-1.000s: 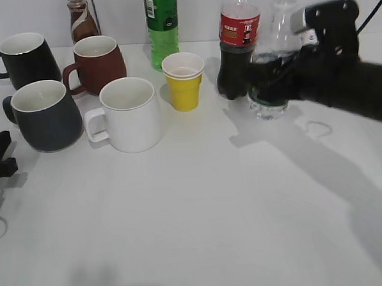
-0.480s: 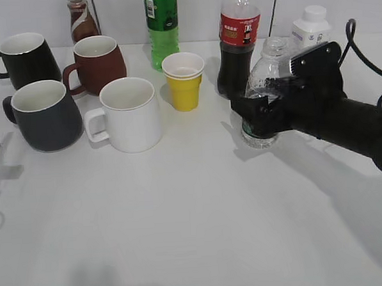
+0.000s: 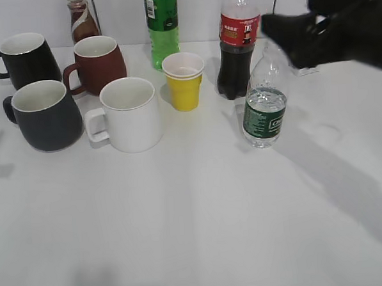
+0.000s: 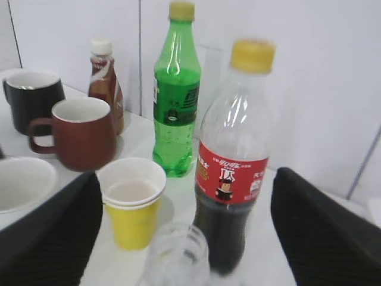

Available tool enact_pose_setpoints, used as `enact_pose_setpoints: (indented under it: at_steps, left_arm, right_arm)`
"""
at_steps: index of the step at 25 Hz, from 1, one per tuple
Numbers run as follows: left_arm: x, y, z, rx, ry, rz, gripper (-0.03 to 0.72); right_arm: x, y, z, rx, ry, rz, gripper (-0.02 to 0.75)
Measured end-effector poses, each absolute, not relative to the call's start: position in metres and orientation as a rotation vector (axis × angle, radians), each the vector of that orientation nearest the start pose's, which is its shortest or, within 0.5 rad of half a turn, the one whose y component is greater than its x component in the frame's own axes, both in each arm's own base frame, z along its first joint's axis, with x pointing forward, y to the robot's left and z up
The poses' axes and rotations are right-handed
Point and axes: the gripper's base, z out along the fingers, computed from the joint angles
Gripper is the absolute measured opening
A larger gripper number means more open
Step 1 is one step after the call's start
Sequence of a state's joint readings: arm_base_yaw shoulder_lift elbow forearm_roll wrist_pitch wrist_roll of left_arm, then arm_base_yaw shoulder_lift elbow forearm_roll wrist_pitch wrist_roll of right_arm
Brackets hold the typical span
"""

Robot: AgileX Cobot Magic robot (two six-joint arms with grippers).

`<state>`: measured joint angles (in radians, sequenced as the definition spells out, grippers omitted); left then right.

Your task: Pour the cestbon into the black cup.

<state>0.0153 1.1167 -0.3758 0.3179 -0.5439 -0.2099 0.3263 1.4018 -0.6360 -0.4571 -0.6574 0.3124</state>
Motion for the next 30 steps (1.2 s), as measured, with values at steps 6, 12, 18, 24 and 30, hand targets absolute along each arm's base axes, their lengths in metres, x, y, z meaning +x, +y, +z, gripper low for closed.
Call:
enact_pose_setpoints:
  at_steps: [6, 12, 18, 24, 30]
  left_arm:
    - [0.138, -0.021, 0.337, 0.165, 1.658, -0.059, 0.354]
    - [0.057, -0.004, 0.357, 0.071, 1.843, -0.139, 0.546]
    - [0.017, 0.007, 0.355, 0.056, 1.822, -0.153, 0.548]
    - [0.013, 0.011, 0.349, 0.078, 1.883, -0.099, 0.545]
    - [0.01, 0.017, 0.339, 0.075, 1.995, -0.001, 0.545]
  right_arm:
    - [0.192, 0.085, 0.326, -0.472, 1.643, 0.39, 0.672]
    - [0.099, 0.064, 0.355, -0.495, 1.47, 0.513, 0.659]
    - [0.082, 0.061, 0.334, -0.73, 1.388, 0.313, 0.601]
    - [0.117, 0.028, 0.33, -0.506, 1.464, -0.193, 0.577]
    - [0.11, 0.008, 0.301, -0.35, 1.955, -0.247, 0.576]
